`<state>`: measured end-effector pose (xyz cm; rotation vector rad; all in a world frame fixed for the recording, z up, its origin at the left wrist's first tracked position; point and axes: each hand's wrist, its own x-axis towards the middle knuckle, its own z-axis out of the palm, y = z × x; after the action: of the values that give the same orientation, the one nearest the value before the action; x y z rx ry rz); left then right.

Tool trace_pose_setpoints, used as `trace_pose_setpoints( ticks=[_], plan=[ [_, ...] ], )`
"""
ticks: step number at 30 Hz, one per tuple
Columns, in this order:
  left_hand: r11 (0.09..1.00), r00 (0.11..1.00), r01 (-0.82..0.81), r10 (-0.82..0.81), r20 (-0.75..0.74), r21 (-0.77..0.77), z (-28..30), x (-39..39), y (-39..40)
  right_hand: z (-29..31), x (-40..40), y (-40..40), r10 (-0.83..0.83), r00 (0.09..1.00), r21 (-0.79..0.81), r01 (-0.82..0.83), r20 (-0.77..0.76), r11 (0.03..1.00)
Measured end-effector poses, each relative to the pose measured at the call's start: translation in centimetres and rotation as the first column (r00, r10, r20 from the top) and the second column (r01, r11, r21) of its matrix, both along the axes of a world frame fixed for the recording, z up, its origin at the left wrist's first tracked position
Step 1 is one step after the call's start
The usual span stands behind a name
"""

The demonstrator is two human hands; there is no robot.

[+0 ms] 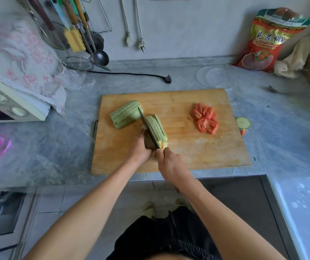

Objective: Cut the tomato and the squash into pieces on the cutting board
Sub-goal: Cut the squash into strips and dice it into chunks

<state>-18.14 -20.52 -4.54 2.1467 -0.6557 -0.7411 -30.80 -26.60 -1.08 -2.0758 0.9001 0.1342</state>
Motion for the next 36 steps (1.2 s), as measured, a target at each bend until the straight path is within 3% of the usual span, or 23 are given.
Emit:
trace_pose_setpoints(
  ticks=[3,5,6,8,11,18,21,23,24,26,28,29,32,36],
  plan=[
    [0.984,0.931,0.033,-0.094,0.351,0.177,1.1,0.5,0.7,0.6,0.1,0.1,0.003,1.000,-0.001,-0.003,-0.011,1.000],
    [0.949,0.728,0.169,-0.303,0.614,0.267,2.5,1.5,0.6,0.9,0.1,0.1,0.006,1.000,0.007,-0.006,-0.021,1.000],
    [0.900,0.609,0.274,-0.435,0.663,0.340,3.5,2.0,0.3,0.9,0.1,0.0,0.010,1.000,0.009,-0.009,-0.027,1.000],
    [0.745,0.416,0.407,-0.667,0.618,0.529,5.1,3.0,-0.6,0.9,0.1,0.3,0.024,0.998,-0.002,-0.024,-0.052,1.000],
    [0.573,0.342,0.438,-0.819,0.461,0.693,6.2,3.4,-2.1,1.3,-0.1,0.5,0.000,0.998,0.011,0.000,-0.065,1.000],
    [0.386,0.237,0.387,-0.919,0.315,0.837,7.9,3.3,-4.5,3.2,0.0,0.5,-0.022,0.999,-0.007,0.021,-0.028,1.000],
    [0.413,0.198,0.396,-0.910,0.363,0.820,8.4,3.4,-4.1,3.5,-0.1,0.4,-0.044,0.999,0.006,0.044,-0.027,0.999],
    [0.537,0.222,0.420,-0.842,0.491,0.731,8.5,3.5,-2.9,3.6,-0.3,0.3,-0.077,0.997,0.035,0.077,0.000,0.996],
    [0.647,0.284,0.438,-0.758,0.587,0.624,8.2,3.4,-2.1,3.7,-0.4,0.2,-0.097,0.995,0.048,0.096,0.026,0.994],
    [0.868,0.488,0.417,-0.464,0.739,0.269,7.2,3.1,-0.1,4.0,-0.7,0.0,-0.125,0.989,0.065,0.120,0.079,0.991],
    [0.965,0.682,0.254,-0.136,0.719,-0.059,5.6,2.5,1.9,4.3,-0.9,0.0,-0.132,0.986,0.062,0.126,0.103,0.990],
    [0.977,0.764,0.151,-0.019,0.645,-0.150,4.6,2.2,2.8,4.6,-0.9,0.0,-0.133,0.985,0.067,0.126,0.109,0.990],
    [0.988,0.934,-0.012,0.065,0.351,-0.152,2.3,1.3,3.7,5.0,-1.1,0.0,-0.120,0.986,0.076,0.112,0.117,0.991],
    [0.998,0.973,0.046,-0.035,0.226,-0.044,0.8,0.4,3.4,5.1,-1.1,0.6,-0.057,0.995,0.011,0.056,0.084,0.998]
  ],
)
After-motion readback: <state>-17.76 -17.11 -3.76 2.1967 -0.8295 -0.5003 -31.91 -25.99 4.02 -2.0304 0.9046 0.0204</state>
